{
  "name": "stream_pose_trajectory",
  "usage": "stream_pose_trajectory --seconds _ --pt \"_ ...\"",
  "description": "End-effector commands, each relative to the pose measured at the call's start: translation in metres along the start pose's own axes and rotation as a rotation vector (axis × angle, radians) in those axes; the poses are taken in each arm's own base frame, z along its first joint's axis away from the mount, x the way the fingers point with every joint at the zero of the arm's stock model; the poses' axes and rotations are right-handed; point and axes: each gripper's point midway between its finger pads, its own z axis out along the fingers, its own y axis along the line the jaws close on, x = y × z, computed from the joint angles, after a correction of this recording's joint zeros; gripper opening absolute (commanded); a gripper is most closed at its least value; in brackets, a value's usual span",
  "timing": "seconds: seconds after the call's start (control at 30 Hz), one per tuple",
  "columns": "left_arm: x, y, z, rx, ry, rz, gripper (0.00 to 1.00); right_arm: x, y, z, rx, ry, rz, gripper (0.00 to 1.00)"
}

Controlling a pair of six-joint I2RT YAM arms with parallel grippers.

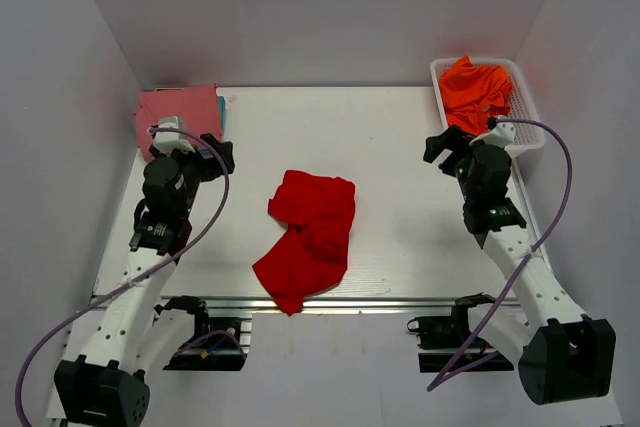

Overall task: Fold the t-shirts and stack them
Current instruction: Flatten out the tshirt

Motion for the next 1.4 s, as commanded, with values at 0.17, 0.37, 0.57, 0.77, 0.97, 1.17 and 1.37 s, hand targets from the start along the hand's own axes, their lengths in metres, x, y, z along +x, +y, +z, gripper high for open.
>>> stream_pose_trajectory --seconds 0.17,0.37,0.57,0.77,0.97,1.17,1.37 --pt "0.079 -0.002 0.016 0.019 0.334 -0.028 1.0 0.02 0.041 0.005 -0.216 0.188 -0.108 0.9" --pt "0.166 -0.02 0.026 0.155 0.628 -0.061 0.93 0.066 0.056 0.006 -0.334 0.411 -0.142 0.9" --pt "0.228 -0.029 0.025 0.229 0.79 -0.077 0.84 0.124 0.072 -0.011 -0.442 0.614 -0.112 0.9" --pt "0.271 -0.039 0.022 0.25 0.898 -0.075 0.78 0.182 0.071 -0.03 -0.464 0.794 -0.113 0.9" --pt "0.304 -0.058 0.021 0.301 0.968 -0.079 0.5 0.2 0.088 -0.042 -0.543 0.834 -0.119 0.85" --pt "0.294 -0.078 0.029 0.356 0.931 -0.075 0.0 0.209 0.114 -0.058 -0.643 0.858 -0.201 0.79" --pt "0.264 -0.082 0.038 0.346 0.835 -0.054 0.0 0.214 0.152 -0.082 -0.826 0.86 -0.293 0.77"
